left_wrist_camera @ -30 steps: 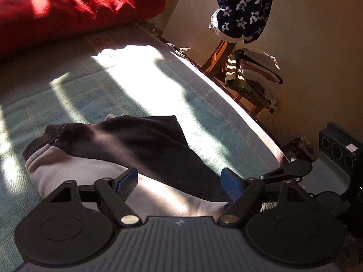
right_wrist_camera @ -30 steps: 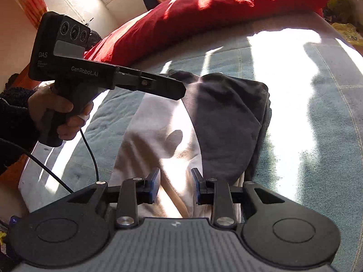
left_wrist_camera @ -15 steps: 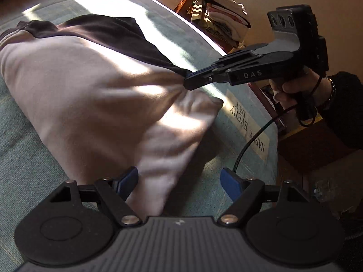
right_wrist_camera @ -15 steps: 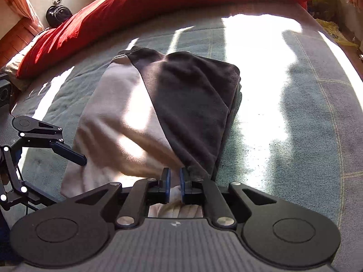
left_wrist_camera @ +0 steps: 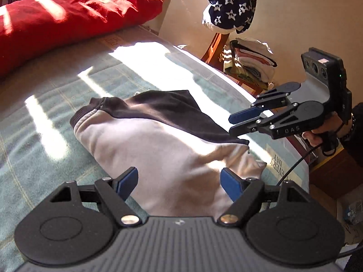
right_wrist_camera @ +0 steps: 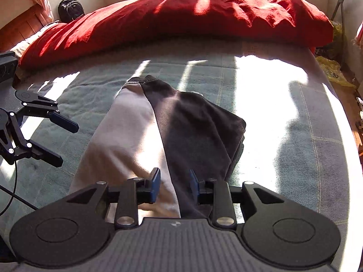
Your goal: Fold clothes
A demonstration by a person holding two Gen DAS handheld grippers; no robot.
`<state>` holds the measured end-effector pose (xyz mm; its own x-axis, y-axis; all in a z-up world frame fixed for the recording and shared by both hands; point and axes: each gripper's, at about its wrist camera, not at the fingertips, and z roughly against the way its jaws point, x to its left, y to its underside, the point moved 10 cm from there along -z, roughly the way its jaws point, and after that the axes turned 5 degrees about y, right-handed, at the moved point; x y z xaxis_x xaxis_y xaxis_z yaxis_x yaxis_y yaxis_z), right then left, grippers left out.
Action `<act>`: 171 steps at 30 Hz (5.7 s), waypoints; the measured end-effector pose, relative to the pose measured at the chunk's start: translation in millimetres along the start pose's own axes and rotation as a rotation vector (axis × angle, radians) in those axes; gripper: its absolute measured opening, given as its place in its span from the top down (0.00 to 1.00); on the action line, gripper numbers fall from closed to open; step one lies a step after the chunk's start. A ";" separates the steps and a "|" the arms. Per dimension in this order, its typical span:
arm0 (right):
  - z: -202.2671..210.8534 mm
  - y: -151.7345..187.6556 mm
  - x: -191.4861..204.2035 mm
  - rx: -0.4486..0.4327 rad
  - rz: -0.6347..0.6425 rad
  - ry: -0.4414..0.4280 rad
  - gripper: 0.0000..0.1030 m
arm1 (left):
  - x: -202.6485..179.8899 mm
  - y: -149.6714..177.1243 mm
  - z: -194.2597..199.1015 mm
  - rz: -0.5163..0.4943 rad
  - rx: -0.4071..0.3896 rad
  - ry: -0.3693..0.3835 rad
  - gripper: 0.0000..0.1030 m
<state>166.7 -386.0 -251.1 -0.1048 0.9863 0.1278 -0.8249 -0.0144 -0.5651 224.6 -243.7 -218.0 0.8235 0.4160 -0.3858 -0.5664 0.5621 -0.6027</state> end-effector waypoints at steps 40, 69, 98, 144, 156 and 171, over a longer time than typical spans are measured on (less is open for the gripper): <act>-35.5 20.5 -0.4 0.073 0.022 -0.028 0.40 | 19.3 10.9 -42.6 0.460 0.014 0.140 0.25; -36.7 33.9 -7.3 0.133 -0.109 -0.029 0.22 | 21.6 19.6 -63.8 0.551 0.060 0.041 0.26; -30.8 22.7 -64.7 0.088 -0.525 -0.156 0.05 | 84.2 50.5 -28.6 0.883 -0.095 -0.028 0.19; -89.5 16.0 -56.1 0.159 -0.755 -0.594 0.00 | 76.2 49.6 -79.8 0.861 -0.122 0.243 0.02; -98.5 9.3 -48.4 0.141 -0.709 -0.589 0.00 | 78.2 44.4 -88.7 0.804 -0.095 0.159 0.18; -94.1 15.0 -48.1 0.132 -0.731 -0.612 0.02 | 80.2 51.5 -82.9 0.858 -0.102 0.139 0.35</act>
<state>211.6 -418.2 -342.5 0.2194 0.5024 0.8363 -0.8531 0.5147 -0.0854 264.3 -240.6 -337.9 0.1152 0.5712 -0.8127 -0.9921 0.0257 -0.1225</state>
